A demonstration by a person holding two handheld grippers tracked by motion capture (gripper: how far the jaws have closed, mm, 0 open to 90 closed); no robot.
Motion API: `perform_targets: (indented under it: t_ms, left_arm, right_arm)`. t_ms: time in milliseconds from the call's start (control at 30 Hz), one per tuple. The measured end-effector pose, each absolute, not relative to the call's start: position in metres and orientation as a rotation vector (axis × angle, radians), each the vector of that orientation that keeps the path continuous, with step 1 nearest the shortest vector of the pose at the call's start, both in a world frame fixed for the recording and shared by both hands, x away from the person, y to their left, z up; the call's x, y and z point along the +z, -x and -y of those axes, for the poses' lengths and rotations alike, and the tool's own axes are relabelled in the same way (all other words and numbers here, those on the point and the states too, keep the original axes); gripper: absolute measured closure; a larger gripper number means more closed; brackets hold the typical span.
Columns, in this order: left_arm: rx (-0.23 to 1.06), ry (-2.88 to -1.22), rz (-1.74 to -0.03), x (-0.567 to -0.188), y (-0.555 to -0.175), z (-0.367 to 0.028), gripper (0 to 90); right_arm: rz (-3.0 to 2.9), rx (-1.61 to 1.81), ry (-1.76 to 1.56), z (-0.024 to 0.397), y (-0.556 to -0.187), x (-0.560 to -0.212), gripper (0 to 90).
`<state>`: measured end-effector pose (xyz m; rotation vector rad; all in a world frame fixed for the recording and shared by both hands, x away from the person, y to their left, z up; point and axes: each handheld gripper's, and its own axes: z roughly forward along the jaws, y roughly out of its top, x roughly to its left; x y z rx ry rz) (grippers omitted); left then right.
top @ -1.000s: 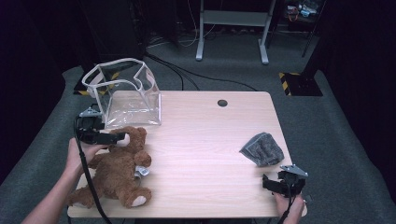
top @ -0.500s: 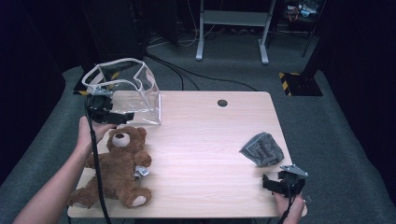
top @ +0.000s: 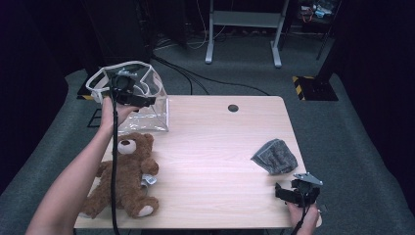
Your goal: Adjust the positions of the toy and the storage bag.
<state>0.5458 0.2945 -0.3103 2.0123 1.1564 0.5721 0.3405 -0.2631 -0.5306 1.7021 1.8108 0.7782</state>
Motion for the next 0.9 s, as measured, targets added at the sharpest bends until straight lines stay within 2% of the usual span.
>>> perform_targets:
  t_ms: [200,300,433,467,567,600,667,733,800,900]
  left_arm:
    - [0.59,-2.018,-1.189,-0.316,-0.569,-0.284,3.0]
    - [0.598,-2.036,-1.205,-0.322,-0.577,-0.28,6.6]
    - [0.633,-2.044,-1.219,-0.328,-0.585,-0.279,18.2]
    - [0.642,-2.058,-1.224,-0.329,-0.586,-0.279,18.2]
    - [0.698,-2.058,-1.23,-0.331,-0.589,-0.275,32.9]
    - [0.721,-2.06,-1.229,-0.33,-0.589,-0.274,32.9]
    - [0.741,-2.063,-1.246,-0.33,-0.59,-0.273,39.5]
    - [0.747,-2.049,-1.255,-0.332,-0.592,-0.273,39.7]
    - [0.727,-2.049,-1.246,-0.335,-0.593,-0.274,40.8]
    - [0.714,-2.098,-1.237,-0.342,-0.595,-0.269,47.8]
  right_arm:
    - [-1.812,0.78,-1.701,0.263,-0.341,-0.531,0.3]
    - [-1.81,0.78,-1.708,0.262,-0.34,-0.53,0.3]
    - [-1.812,0.78,-1.705,0.262,-0.34,-0.531,0.4]
    - [-1.812,0.78,-1.705,0.262,-0.34,-0.531,0.4]
    - [-1.812,0.78,-1.705,0.262,-0.34,-0.53,0.5]
    - [-1.812,0.78,-1.704,0.262,-0.34,-0.531,0.5]
    - [-1.812,0.78,-1.705,0.262,-0.34,-0.53,0.6]
    - [-1.813,0.78,-1.702,0.262,-0.34,-0.531,0.6]
    - [-1.816,0.78,-1.693,0.263,-0.34,-0.531,0.8]
    - [-1.813,0.781,-1.699,0.263,-0.34,-0.531,0.8]
